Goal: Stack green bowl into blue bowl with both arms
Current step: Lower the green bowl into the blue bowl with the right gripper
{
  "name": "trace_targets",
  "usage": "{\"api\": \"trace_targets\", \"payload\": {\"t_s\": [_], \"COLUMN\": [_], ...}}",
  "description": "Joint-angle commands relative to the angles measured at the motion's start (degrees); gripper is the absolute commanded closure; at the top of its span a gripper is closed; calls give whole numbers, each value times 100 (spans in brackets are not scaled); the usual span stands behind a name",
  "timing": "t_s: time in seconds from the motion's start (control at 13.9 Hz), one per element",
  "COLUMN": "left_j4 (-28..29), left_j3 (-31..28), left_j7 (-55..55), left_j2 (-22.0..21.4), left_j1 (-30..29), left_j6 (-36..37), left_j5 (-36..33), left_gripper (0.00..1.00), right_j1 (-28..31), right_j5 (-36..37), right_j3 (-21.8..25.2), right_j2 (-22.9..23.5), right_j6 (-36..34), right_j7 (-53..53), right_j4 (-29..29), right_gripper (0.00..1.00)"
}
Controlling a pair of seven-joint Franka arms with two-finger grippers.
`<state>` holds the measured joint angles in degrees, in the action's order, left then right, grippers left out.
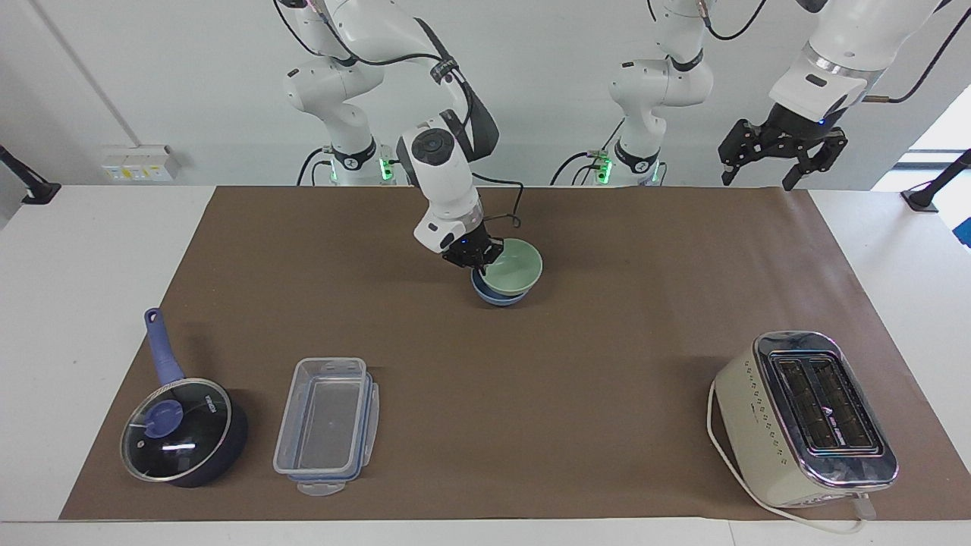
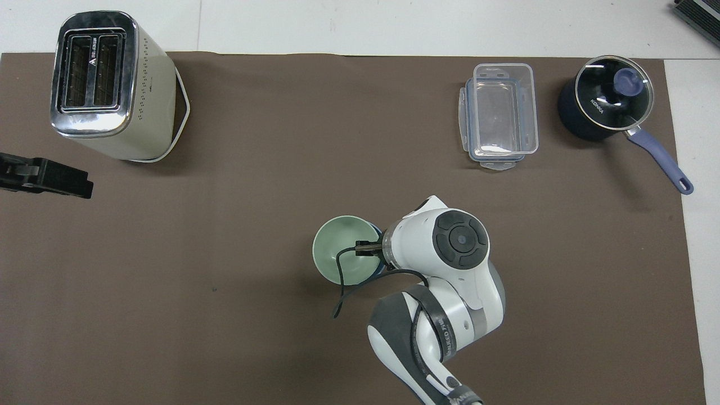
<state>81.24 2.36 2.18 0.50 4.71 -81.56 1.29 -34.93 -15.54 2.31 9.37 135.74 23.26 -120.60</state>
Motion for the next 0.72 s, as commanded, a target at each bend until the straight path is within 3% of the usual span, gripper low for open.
{"api": "trace_targets", "payload": {"t_s": [0.0,0.65], "left_j4": [120,120], "left_j3": [19,28], "left_j7": [-16,-16], "left_j2": [-120,-120], "left_j1": [-40,-40], "left_j6": [35,35], "left_j5": [-76,-76], "left_gripper": [0,0], "right_j1": [65,109], "right_j5": [-177,-177], "right_j3": [-20,-12], "right_j2": [-32,-58], "right_j6": [58,84], "right_j7": [-119,-304], "right_j4": [-51,-165], "right_gripper": [100,100]}}
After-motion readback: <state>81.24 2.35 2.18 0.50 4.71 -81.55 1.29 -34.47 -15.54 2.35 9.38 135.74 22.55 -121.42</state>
